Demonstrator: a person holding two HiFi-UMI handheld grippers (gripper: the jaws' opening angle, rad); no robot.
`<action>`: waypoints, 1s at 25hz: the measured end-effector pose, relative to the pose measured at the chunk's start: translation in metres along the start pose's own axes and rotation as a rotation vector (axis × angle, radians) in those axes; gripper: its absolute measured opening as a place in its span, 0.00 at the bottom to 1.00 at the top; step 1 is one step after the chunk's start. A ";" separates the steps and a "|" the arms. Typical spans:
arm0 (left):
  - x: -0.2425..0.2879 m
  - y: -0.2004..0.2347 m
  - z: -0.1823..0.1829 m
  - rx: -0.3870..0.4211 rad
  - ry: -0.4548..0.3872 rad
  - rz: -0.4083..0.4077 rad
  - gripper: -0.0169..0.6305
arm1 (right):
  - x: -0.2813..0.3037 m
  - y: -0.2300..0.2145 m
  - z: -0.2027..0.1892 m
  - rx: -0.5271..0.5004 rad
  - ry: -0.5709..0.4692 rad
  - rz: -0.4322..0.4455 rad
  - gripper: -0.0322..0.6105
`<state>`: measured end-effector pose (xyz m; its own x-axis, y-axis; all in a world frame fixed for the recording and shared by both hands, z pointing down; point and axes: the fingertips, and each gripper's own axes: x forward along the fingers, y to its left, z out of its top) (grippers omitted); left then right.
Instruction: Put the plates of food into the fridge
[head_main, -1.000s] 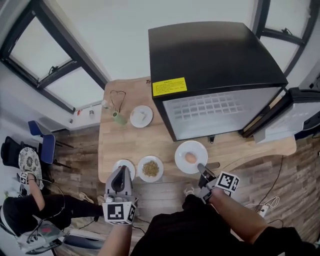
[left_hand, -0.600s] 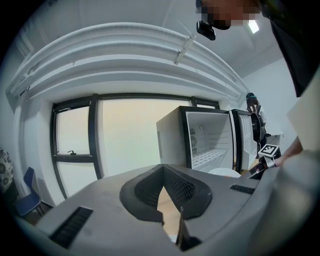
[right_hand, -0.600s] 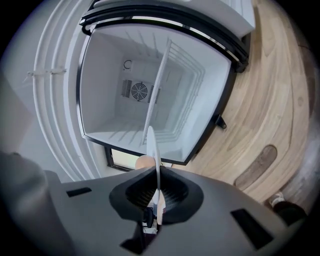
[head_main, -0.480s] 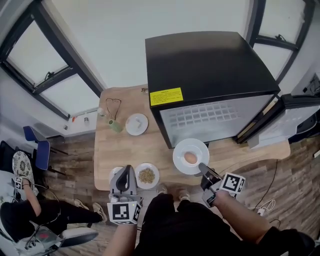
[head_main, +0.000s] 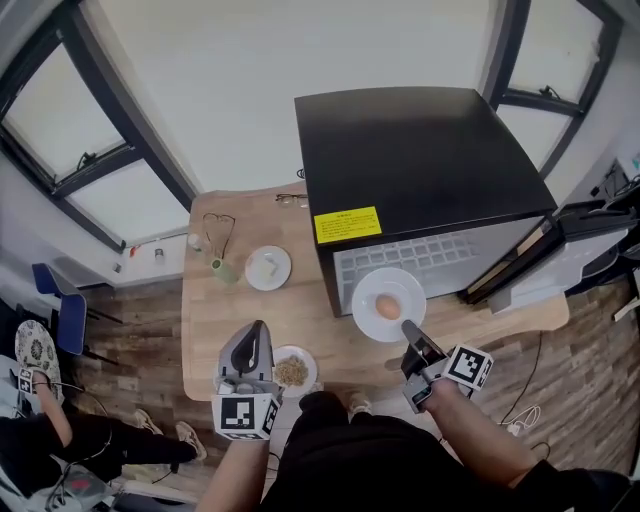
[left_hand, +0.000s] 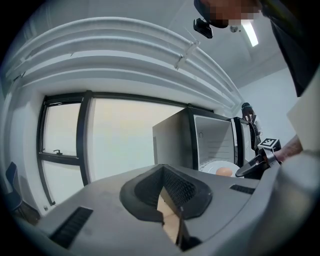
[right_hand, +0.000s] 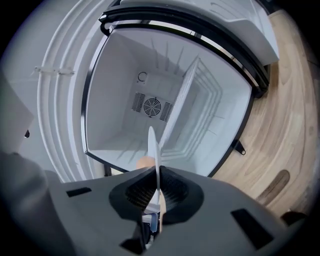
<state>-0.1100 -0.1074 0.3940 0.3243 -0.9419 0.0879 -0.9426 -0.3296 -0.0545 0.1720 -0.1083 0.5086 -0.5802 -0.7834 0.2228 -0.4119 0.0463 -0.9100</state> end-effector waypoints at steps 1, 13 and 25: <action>0.003 0.005 0.001 0.001 -0.002 0.003 0.03 | 0.002 -0.001 0.002 0.009 -0.007 -0.015 0.10; 0.036 0.036 0.013 0.018 -0.015 -0.005 0.03 | 0.049 0.007 0.041 0.006 -0.055 -0.088 0.10; 0.049 0.061 0.008 0.009 -0.006 0.005 0.03 | 0.086 0.018 0.071 -0.201 -0.077 -0.191 0.10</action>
<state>-0.1511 -0.1738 0.3871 0.3200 -0.9439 0.0816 -0.9434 -0.3254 -0.0637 0.1646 -0.2191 0.4862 -0.4269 -0.8342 0.3491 -0.6438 0.0093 -0.7651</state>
